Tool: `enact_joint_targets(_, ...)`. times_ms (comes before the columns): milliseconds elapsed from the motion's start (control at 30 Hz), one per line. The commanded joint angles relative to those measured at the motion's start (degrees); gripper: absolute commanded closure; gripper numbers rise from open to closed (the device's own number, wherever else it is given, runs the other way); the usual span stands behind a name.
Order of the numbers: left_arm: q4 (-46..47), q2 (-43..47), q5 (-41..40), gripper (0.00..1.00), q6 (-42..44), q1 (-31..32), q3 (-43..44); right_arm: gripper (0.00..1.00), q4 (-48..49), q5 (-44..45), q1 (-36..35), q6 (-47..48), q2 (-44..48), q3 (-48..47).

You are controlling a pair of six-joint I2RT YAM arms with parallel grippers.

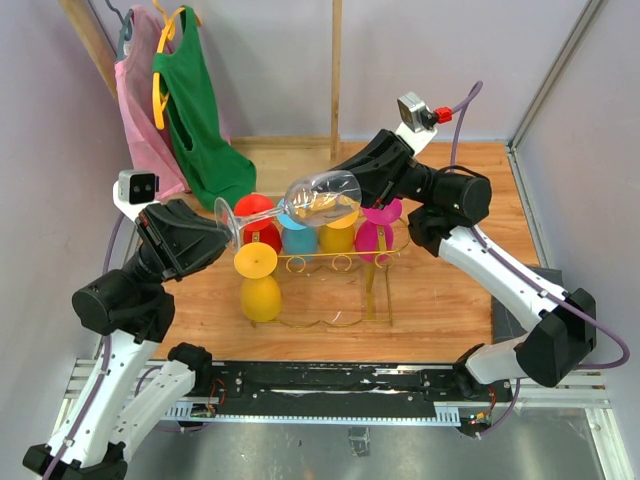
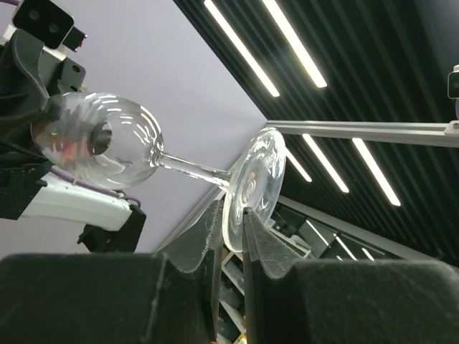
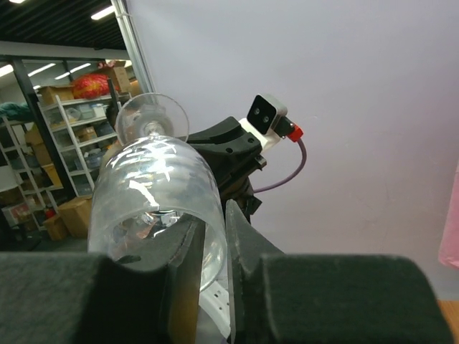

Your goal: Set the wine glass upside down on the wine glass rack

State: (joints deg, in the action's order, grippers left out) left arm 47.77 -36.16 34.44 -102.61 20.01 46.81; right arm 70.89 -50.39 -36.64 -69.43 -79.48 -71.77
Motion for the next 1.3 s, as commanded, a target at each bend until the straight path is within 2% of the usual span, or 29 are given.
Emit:
enact_joint_targets(0,0.54,1.24,-2.0,1.0,3.25,-0.02,1.52,0.76,2.67,1.0,-0.43,1.35,0.64,-1.21)
enact_joint_targets(67,0.23,1.27,-2.03,1.0,3.25,-0.05,1.58,0.59,2.67,0.98,-0.42,1.47,0.64,-1.18)
enact_joint_targets(100,0.23,1.27,-2.01,1.0,3.14,-0.04,1.62,0.57,2.59,1.04,-0.42,1.52,0.62,-1.15)
enact_joint_targets(200,0.23,1.27,-2.05,1.0,3.03,-0.05,1.78,0.57,2.25,0.91,-0.35,1.73,0.47,-1.43)
enact_joint_targets(433,-0.08,1.18,-1.8,1.0,3.37,-0.05,3.32,0.5,-1.35,0.39,0.39,4.59,1.34,-1.23)
enact_joint_targets(833,-4.96,1.53,-0.84,1.0,5.97,0.0,7.37,0.47,-8.4,2.53,7.42,9.65,6.73,3.41)
enact_joint_targets(1033,-7.16,1.27,-0.76,1.0,6.58,-0.05,8.37,0.47,-17.53,4.16,9.07,16.42,11.04,4.87)
enact_joint_targets(1267,-9.89,0.97,-0.5,1.0,7.38,-0.02,9.05,0.48,-37.12,12.65,9.92,32.46,19.36,5.31)
